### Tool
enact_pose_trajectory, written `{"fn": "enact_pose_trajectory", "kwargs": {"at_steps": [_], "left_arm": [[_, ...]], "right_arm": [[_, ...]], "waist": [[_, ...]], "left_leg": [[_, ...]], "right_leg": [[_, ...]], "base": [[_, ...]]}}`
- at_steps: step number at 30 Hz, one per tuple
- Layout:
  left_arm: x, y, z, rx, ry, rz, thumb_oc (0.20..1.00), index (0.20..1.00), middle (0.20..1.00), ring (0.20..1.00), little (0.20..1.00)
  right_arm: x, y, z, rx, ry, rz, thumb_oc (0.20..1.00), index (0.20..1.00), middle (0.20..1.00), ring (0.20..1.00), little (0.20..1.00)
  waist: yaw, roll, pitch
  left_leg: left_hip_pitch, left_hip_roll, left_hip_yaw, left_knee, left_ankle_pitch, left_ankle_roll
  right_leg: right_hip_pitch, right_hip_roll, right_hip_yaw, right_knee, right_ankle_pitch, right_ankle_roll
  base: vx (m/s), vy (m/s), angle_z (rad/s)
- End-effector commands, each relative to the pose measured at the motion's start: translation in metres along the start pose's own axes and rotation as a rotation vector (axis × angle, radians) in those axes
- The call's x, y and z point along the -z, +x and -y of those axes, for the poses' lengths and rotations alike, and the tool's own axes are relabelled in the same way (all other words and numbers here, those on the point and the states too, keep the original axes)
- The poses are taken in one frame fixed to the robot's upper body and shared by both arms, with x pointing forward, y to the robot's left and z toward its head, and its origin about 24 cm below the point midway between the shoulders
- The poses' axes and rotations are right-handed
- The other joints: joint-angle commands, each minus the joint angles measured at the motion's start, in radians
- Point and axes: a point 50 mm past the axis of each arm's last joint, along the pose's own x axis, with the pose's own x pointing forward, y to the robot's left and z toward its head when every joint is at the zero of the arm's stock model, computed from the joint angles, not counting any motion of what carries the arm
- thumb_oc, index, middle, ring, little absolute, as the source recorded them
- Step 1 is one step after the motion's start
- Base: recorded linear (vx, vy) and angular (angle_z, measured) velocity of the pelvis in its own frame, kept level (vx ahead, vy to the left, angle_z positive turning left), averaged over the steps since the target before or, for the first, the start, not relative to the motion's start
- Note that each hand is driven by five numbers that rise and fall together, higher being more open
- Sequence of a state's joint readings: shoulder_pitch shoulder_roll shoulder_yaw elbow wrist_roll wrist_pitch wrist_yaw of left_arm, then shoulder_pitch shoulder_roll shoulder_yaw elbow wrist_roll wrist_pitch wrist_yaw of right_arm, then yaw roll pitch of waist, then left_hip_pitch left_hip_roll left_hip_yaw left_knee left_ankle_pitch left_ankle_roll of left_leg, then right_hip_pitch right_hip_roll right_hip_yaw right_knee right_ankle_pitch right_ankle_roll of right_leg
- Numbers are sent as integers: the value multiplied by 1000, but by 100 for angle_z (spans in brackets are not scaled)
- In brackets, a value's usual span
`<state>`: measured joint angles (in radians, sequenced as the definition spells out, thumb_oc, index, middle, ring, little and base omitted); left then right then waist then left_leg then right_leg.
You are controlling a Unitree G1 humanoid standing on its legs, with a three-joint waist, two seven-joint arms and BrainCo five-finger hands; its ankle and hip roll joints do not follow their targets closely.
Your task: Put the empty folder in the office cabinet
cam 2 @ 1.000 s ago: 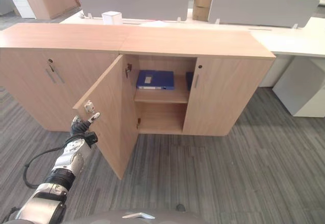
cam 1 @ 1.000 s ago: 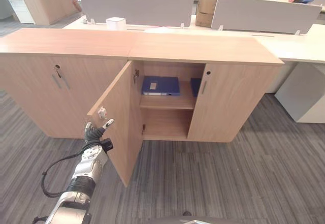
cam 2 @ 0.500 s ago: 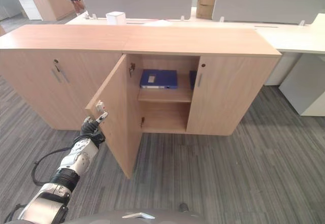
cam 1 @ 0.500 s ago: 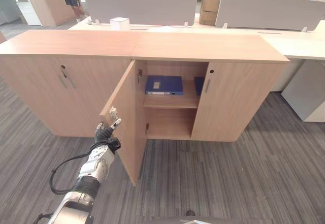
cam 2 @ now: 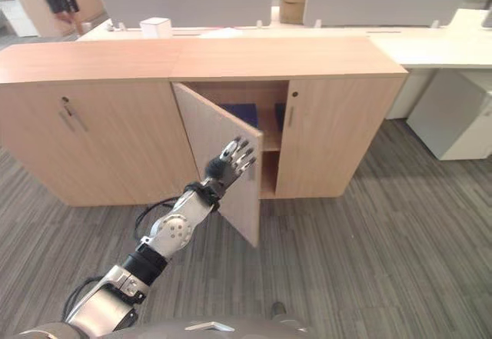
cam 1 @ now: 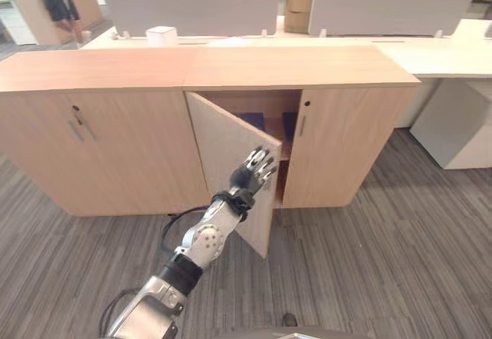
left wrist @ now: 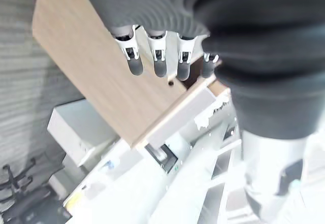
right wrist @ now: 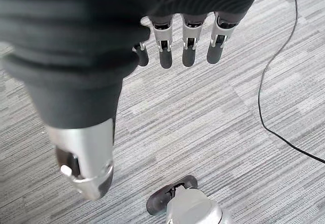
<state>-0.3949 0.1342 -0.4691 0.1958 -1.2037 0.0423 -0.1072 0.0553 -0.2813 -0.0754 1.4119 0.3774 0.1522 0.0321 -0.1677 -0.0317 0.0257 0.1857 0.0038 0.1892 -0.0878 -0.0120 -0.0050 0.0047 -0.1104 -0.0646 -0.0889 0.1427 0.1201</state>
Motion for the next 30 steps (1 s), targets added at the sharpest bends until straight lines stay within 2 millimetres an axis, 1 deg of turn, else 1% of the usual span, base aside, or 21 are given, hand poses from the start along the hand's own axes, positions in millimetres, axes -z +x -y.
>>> {"fn": "enact_pose_trajectory", "kwargs": {"at_steps": [1, 4, 6, 8, 9, 11, 13, 14, 16, 17, 19, 20, 21, 22, 24, 25, 26, 27, 28, 29, 30], "left_arm": [[-35, 16, 11, 54, 25, 132, 1000, 1000, 1000, 1000, 1000], [-38, 15, 10, 42, 29, 151, 1000, 1000, 1000, 1000, 1000], [-43, 10, 2, -9, 61, 191, 1000, 1000, 1000, 1000, 1000], [-44, 9, 0, -26, 72, 200, 1000, 1000, 1000, 1000, 1000], [-44, 5, -7, -68, 90, 211, 1000, 1000, 1000, 1000, 1000], [-44, 5, -7, -69, 90, 211, 1000, 1000, 1000, 1000, 1000], [-42, -3, -19, -128, 87, 214, 1000, 1000, 1000, 1000, 1000], [-40, -9, -28, -171, 82, 209, 1000, 1000, 1000, 1000, 1000], [-39, -12, -32, -191, 86, 209, 1000, 1000, 1000, 1000, 1000], [-37, -21, -44, -251, 94, 203, 1000, 1000, 1000, 1000, 1000], [-33, -31, -56, -312, 108, 195, 1000, 1000, 1000, 1000, 1000], [-33, -31, -56, -313, 108, 195, 1000, 1000, 1000, 1000, 1000], [-31, -37, -63, -349, 122, 184, 1000, 1000, 1000, 1000, 1000], [-27, -50, -75, -409, 150, 162, 1000, 1000, 1000, 1000, 1000], [-27, -50, -75, -409, 150, 162, 1000, 1000, 1000, 1000, 1000], [-20, -65, -88, -475, 157, 136, 1000, 1000, 1000, 1000, 1000], [-16, -72, -93, -500, 157, 124, 1000, 1000, 1000, 1000, 1000], [-13, -77, -97, -522, 161, 110, 1000, 1000, 1000, 1000, 1000], [-13, -77, -97, -522, 161, 110, 1000, 1000, 1000, 1000, 1000], [-9, -83, -102, -548, 165, 90, 1000, 1000, 1000, 1000, 1000], [-9, -83, -102, -548, 165, 90, 1000, 1000, 1000, 1000, 1000]], "right_arm": [[10, 0, 3, 23, 22, -52, 1000, 1000, 1000, 1000, 1000], [10, 0, 3, 24, 17, -48, 1000, 1000, 1000, 1000, 1000], [8, 0, 1, 22, 11, -38, 1000, 1000, 1000, 1000, 1000], [7, 0, 0, 22, 9, -36, 1000, 1000, 1000, 1000, 1000], [7, 0, -3, 16, 10, -32, 1000, 1000, 1000, 1000, 1000], [7, 0, -3, 16, 10, -33, 1000, 1000, 1000, 1000, 1000], [3, 0, -8, 6, 6, -20, 1000, 1000, 1000, 1000, 1000], [-1, 0, -11, -1, -2, -6, 1000, 1000, 1000, 1000, 1000], [-2, 0, -13, -4, -5, -1, 1000, 1000, 1000, 1000, 1000], [-6, 0, -18, -17, -17, 15, 1000, 1000, 1000, 1000, 1000], [-12, 0, -23, -28, -40, 41, 1000, 1000, 1000, 1000, 1000], [-12, 0, -23, -28, -41, 41, 1000, 1000, 1000, 1000, 1000], [-16, 0, -27, -36, -50, 63, 1000, 1000, 1000, 1000, 1000], [-21, -1, -31, -45, -65, 95, 1000, 1000, 1000, 1000, 1000], [-21, -1, -32, -45, -65, 94, 1000, 1000, 1000, 1000, 1000], [-28, -2, -37, -63, -61, 128, 1000, 1000, 1000, 1000, 1000], [-32, -3, -40, -72, -52, 144, 1000, 1000, 1000, 1000, 1000], [-35, -3, -42, -77, -47, 155, 1000, 1000, 1000, 1000, 1000], [-35, -3, -42, -77, -47, 155, 1000, 1000, 1000, 1000, 1000], [-39, -4, -43, -81, -39, 166, 1000, 1000, 1000, 1000, 1000], [-39, -4, -43, -81, -39, 166, 1000, 1000, 1000, 1000, 1000]], "waist": [[-8, -18, -37], [-5, -22, -36], [1, -24, -36], [3, -25, -36], [7, -28, -35], [7, -28, -35], [14, -30, -35], [18, -30, -36], [20, -30, -36], [26, -30, -36], [31, -31, -34], [31, -31, -34], [34, -31, -33], [41, -30, -32], [40, -30, -33], [47, -29, -31], [50, -29, -30], [54, -28, -29], [54, -28, -29], [57, -26, -29], [57, -26, -29]], "left_leg": [[-29, 53, -44, 0, -89, -35], [-28, 53, -46, 0, -88, -35], [-26, 53, -49, 0, -88, -35], [-26, 53, -49, 0, -87, -35], [-26, 54, -51, 0, -86, -35], [-26, 54, -51, 0, -86, -35], [-25, 54, -53, 0, -85, -36], [-27, 54, -55, 0, -83, -37], [-27, 54, -57, 0, -83, -37], [-30, 54, -60, 0, -81, -37], [-30, 54, -62, 0, -80, -37], [-30, 54, -62, 0, -80, -37], [-30, 54, -63, 0, -80, -37], [-31, 54, -65, 0, -80, -37], [-31, 54, -65, 0, -80, -37], [-32, 53, -68, 0, -78, -38], [-32, 53, -69, 0, -78, -38], [-33, 53, -71, 0, -77, -38], [-33, 53, -71, 0, -77, -38], [-33, 53, -73, 0, -77, -38], [-33, 53, -73, 0, -77, -38]], "right_leg": [[55, -82, 11, 4, -89, 76], [56, -82, 13, 5, -90, 74], [59, -82, 11, 4, -92, 73], [59, -82, 10, 4, -92, 73], [61, -82, 9, 4, -92, 72], [61, -82, 8, 4, -92, 72], [65, -82, 7, 4, -94, 70], [66, -82, 5, 3, -95, 68], [66, -81, 5, 4, -96, 68], [67, -81, 1, 5, -95, 66], [66, -81, 0, 5, -94, 65], [66, -81, 0, 5, -94, 65], [65, -81, 0, 6, -95, 64], [66, -81, 0, 7, -95, 64], [66, -81, 0, 7, -95, 64], [68, -81, -3, 8, -98, 62], [68, -81, -5, 9, -98, 62], [69, -81, -7, 9, -99, 62], [69, -81, -7, 9, -99, 62], [69, -82, -9, 10, -99, 62], [69, -82, -9, 10, -99, 62]], "base": [[0, 0, 0], [0, 0, 0], [0, 0, 0], [0, 0, 0], [0, 0, 0], [0, 0, 0], [0, 0, 0], [0, 0, 0], [0, 0, 0], [0, 0, 0], [0, 0, 0], [0, 0, 0], [0, 0, 0], [0, 0, 0], [0, 0, 0], [7, 8, 4], [0, 0, 0], [0, 0, 0], [0, 0, 0], [1, 1, 4], [7, 4, 7]]}}
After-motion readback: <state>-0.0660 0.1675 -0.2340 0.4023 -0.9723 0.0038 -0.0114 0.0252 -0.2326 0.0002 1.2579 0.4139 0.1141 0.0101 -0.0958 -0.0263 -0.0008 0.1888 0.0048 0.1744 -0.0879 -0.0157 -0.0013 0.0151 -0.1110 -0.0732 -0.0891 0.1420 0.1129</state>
